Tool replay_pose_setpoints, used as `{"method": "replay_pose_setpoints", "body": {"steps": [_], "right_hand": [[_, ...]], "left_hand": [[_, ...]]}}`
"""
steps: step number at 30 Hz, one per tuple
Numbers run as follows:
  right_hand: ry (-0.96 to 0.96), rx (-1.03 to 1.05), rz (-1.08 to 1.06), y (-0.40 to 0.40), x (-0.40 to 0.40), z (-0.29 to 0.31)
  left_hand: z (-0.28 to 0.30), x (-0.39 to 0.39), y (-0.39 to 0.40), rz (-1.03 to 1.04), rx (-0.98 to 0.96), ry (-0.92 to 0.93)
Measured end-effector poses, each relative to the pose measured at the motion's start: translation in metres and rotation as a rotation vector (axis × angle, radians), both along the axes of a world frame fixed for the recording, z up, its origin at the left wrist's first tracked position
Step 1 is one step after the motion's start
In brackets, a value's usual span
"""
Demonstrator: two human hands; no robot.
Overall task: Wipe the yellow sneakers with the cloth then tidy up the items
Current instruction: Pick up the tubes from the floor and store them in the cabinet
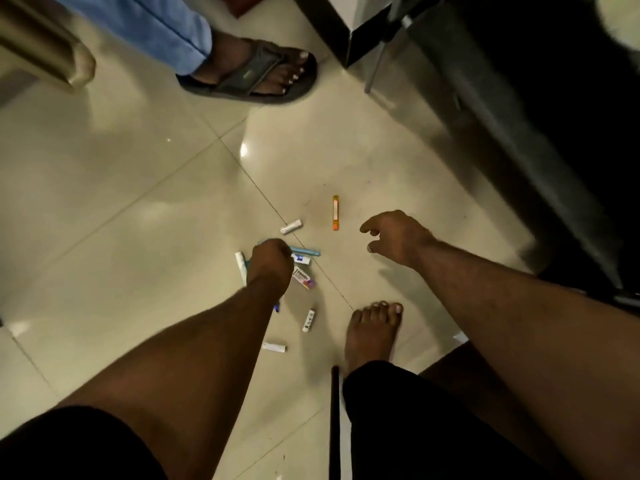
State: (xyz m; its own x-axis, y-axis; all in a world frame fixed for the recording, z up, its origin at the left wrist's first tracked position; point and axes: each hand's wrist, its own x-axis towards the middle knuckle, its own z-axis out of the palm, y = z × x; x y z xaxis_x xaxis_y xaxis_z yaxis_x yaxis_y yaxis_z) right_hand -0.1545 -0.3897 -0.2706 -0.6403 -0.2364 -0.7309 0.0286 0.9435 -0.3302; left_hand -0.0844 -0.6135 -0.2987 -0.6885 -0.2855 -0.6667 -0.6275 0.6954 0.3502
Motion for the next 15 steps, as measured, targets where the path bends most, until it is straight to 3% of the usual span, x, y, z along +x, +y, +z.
{"method": "replay_pose_setpoints", "body": {"steps": [5,9,11,15], "right_hand": [[-0.019,-0.066,0.041,-0.029,-0.004,-0.051],[0.006,-0.06,0.073,-0.054,-0.006,-0.086],[0.077,-0.004,0.106,-0.065,-0.003,-0.096],[0.254,0.177,0.146,-0.066,0.007,-0.102]], "left_hand": [[-0.035,-0.028,-0.006,0.037,-0.041,0.115],[-0.064,-0.044,-0.018,-0.175,-0.045,0.135],[-0.076,-0.043,-0.024,-0.254,-0.058,0.121],[-0.08,-0.036,-0.018,-0.158,-0.041,0.147]]}}
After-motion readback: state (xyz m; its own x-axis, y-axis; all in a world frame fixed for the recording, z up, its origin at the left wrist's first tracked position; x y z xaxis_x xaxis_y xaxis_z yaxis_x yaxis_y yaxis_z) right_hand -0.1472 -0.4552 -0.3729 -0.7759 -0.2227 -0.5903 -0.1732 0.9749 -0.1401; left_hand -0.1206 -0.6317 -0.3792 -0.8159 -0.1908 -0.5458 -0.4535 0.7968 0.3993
